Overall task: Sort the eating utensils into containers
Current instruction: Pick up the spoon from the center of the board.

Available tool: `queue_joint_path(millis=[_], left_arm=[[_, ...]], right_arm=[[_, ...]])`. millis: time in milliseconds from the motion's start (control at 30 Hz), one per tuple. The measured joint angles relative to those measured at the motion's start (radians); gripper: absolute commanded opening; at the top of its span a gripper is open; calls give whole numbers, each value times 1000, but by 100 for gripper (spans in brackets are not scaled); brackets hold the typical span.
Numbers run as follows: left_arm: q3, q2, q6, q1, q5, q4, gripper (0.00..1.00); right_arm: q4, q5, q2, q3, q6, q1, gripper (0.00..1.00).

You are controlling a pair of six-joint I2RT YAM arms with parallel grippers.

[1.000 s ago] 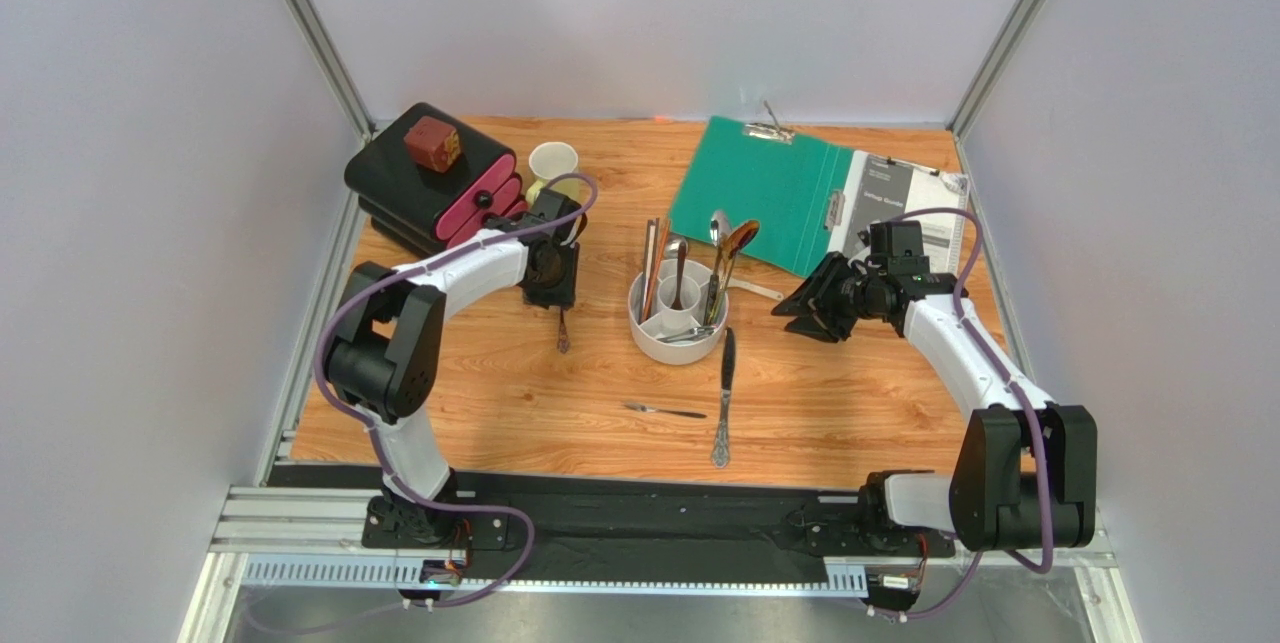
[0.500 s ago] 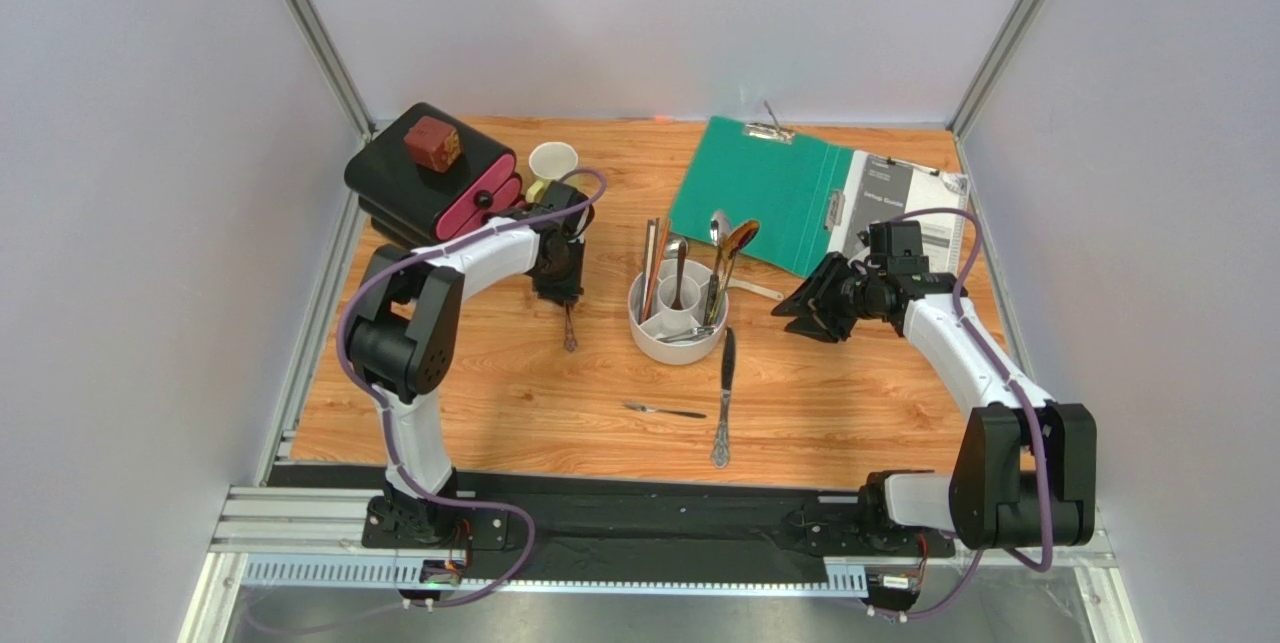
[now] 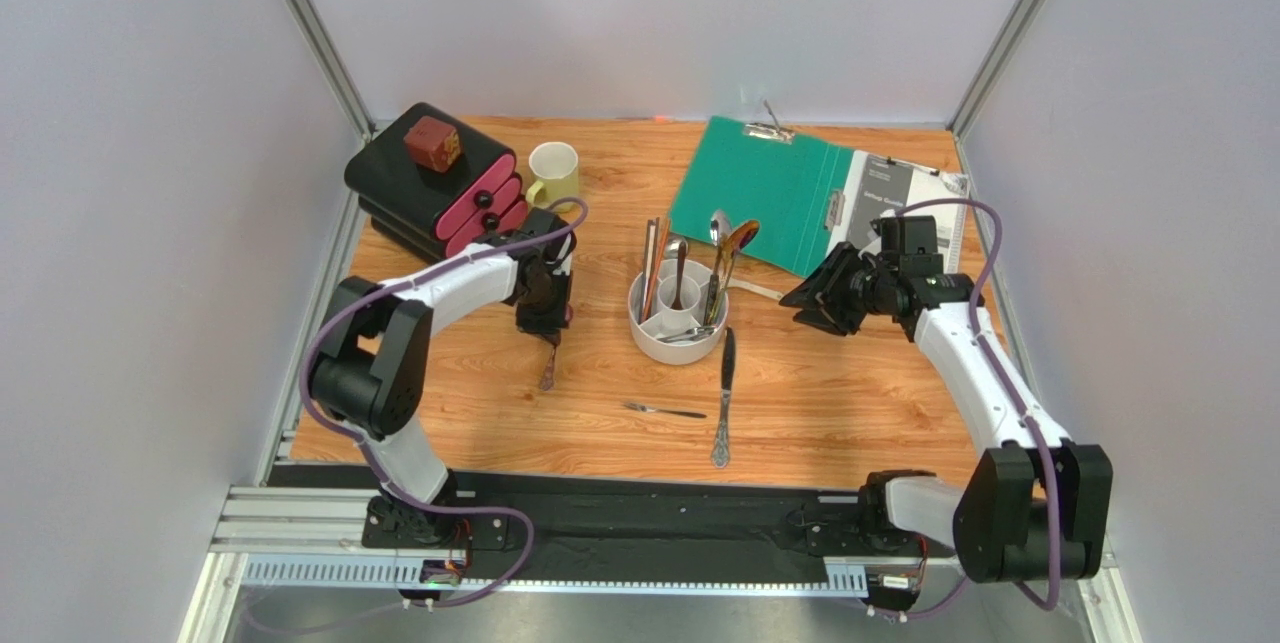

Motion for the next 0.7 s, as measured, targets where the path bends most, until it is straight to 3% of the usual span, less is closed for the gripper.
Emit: queue_joint_path(millis=[200, 333, 433, 700], left_arm=[[16, -157, -27, 0, 75, -132, 0], [158, -234, -95, 0, 182, -246, 0], [268, -267, -170, 0, 315, -293, 0], [386, -283, -327, 0, 557, -412, 0]], right_arm=[[-55, 26, -101, 60, -7, 1, 41], [-88, 52, -152, 136, -29, 32, 43], [-108, 88, -168, 211, -61, 99, 45], [-142, 178, -172, 308, -137, 317, 47]])
